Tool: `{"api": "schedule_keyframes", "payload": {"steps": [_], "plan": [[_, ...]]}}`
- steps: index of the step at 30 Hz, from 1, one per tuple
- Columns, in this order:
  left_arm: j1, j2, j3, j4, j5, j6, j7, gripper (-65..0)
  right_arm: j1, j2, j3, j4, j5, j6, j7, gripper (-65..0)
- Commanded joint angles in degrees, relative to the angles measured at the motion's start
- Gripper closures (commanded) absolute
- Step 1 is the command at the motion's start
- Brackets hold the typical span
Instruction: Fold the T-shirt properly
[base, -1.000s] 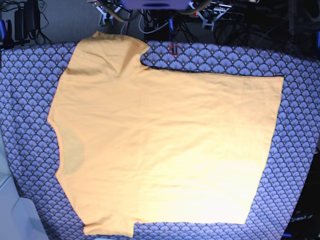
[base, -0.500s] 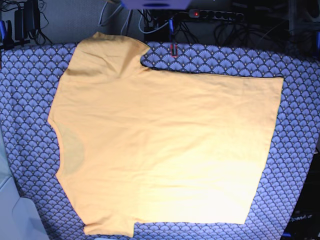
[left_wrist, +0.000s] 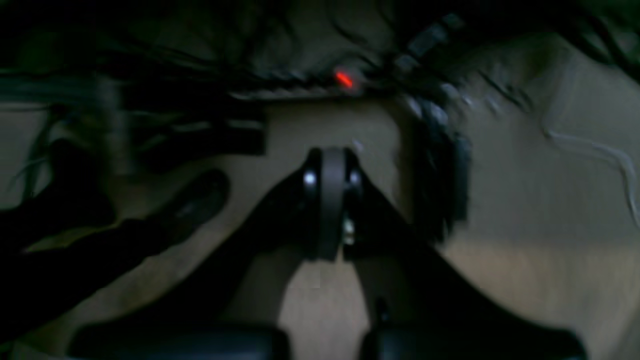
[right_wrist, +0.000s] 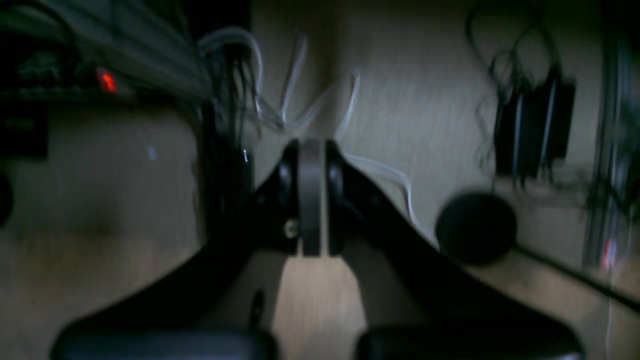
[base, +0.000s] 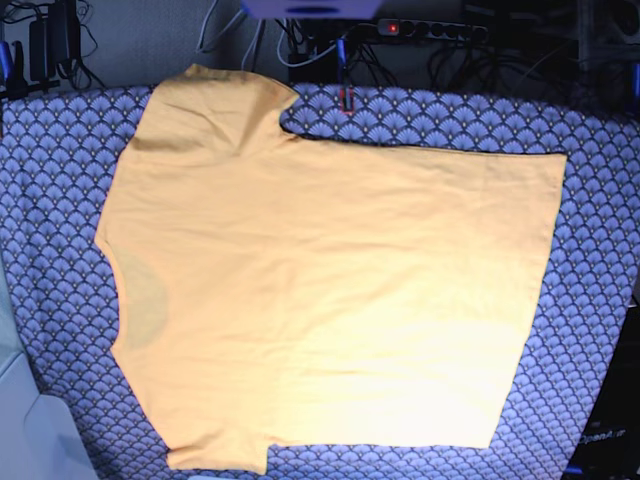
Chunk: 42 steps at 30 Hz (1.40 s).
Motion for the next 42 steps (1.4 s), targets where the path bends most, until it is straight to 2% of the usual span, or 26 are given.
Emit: {"api": "schedule_keyframes", "payload": {"steps": [1,6,8,18,20,22,24,27,30,34,37,42], "plan": [[1.8,-0.7,0.0,-0.1,-1.0,-0.1,-2.3,0.0,-2.4,0.8,0.0,-0.2,0.1,0.5,2.5,0.0],[5.0,-1.2,0.1,-0.1,-4.2,-0.2,-10.4,0.0,-6.7,1.8,1.6,0.2,0.6,0.2,14.9,0.0],[6.3,-1.1,0.1,-0.1,-4.4,-0.2,-13.7,0.0,-8.0,1.8,4.4,2.3,1.4,0.2,14.3,0.0],[8.2,-0.7,0.3,0.5,-3.9,-0.3,-13.3,0.0,-15.4,2.5,6.1,17.4,1.7,0.2,14.0,0.0],[10.6,-0.7,0.4,5.1,-3.8,-0.4,-13.3,0.0,-18.9,2.5,6.2,24.0,1.7,0.2,13.6,-0.1],[15.5,-0.7,0.4,14.3,-3.8,-0.4,-13.2,0.0,-22.9,2.2,6.2,32.5,1.7,0.2,12.6,-2.7],[20.6,-1.1,0.4,25.0,-4.2,-0.4,-12.8,0.0,-26.6,2.0,6.2,41.0,1.7,0.2,9.0,-4.8],[27.6,-1.3,0.1,40.5,-4.3,0.1,-11.3,0.0,-31.9,1.1,6.2,56.6,1.8,0.3,-1.4,-4.8],[32.6,-2.9,0.0,52.8,-4.4,0.3,-6.3,0.0,-36.5,1.0,6.1,71.1,1.8,0.3,-10.8,-4.8],[38.0,-3.9,-0.1,68.5,-4.4,0.3,1.4,0.0,-40.7,1.0,5.9,87.7,2.2,0.4,-19.9,-5.1],[41.4,-4.3,-2.6,80.5,-4.4,0.3,6.2,0.0,-41.7,1.3,5.7,97.3,5.3,0.8,-26.2,-5.2],[43.3,-3.9,-8.3,95.8,-4.7,0.3,19.4,0.0,-39.0,2.0,6.2,106.6,12.0,8.2,-40.9,-5.2]]}}
